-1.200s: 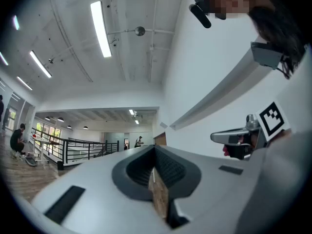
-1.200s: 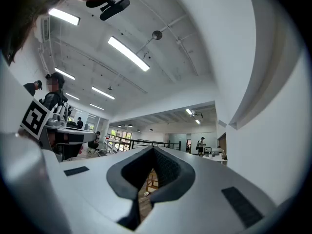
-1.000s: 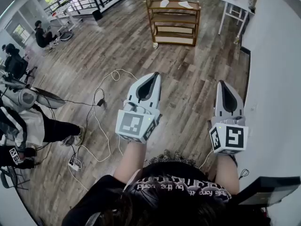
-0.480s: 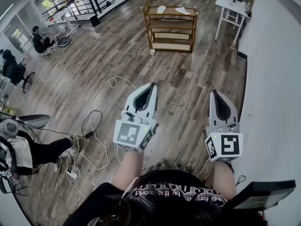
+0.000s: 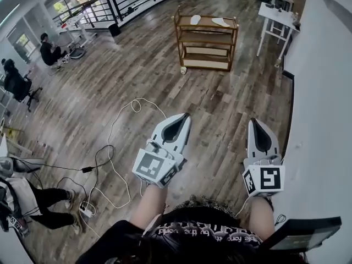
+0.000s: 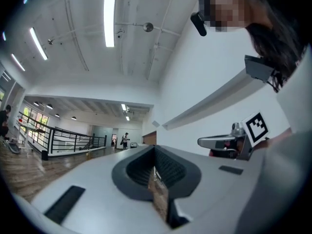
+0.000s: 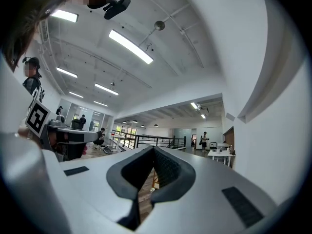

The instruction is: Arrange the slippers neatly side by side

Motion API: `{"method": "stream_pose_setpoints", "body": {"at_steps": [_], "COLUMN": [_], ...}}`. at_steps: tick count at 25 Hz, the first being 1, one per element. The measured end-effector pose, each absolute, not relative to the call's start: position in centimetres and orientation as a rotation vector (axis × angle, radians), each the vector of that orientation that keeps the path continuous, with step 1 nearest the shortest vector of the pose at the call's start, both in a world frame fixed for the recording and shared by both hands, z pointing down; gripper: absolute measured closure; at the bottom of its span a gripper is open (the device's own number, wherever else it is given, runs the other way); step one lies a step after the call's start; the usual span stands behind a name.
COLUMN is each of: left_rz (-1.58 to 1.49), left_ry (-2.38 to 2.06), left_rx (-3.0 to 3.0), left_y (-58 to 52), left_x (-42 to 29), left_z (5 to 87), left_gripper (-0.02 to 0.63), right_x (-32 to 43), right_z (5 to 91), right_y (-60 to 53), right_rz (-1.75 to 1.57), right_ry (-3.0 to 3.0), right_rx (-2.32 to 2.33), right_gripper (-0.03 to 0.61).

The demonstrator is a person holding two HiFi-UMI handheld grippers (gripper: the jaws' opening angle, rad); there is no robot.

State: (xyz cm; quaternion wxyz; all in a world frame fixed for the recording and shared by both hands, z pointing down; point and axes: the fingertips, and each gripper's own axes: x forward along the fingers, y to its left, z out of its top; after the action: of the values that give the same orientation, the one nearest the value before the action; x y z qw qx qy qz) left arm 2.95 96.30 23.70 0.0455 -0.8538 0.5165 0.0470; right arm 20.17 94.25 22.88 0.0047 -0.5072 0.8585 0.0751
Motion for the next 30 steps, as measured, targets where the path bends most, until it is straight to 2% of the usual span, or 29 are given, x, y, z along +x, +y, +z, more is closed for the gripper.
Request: {"method": "stream_pose_setpoints", "body": {"at_steps": [7,19,30], "left_rz": [0.124,0.105,0.069], "left_ry": [1.612,1.731,1.765], "left_rx": [-2.601,-2.481,-2.475], "left_y": [90.7,73.1,61.3], "left_x": [1.1,-1.3,-2.7], "left_z": [24.9,24.0,24.8], "left_gripper": [0.621,0.62,0.621], "right_x": [18.7,18.2,16.2], "right_z": [24.3,23.1,24.3], "right_y": [88.9,69.6,57.1], "right_rz": [0.217,0.217,0.152], "right_ry": [2.678,2.641,2.658], "right_rx": [-1.622,-1.566,-1.542], "right_gripper": [0.575,0.575,0.575]}}
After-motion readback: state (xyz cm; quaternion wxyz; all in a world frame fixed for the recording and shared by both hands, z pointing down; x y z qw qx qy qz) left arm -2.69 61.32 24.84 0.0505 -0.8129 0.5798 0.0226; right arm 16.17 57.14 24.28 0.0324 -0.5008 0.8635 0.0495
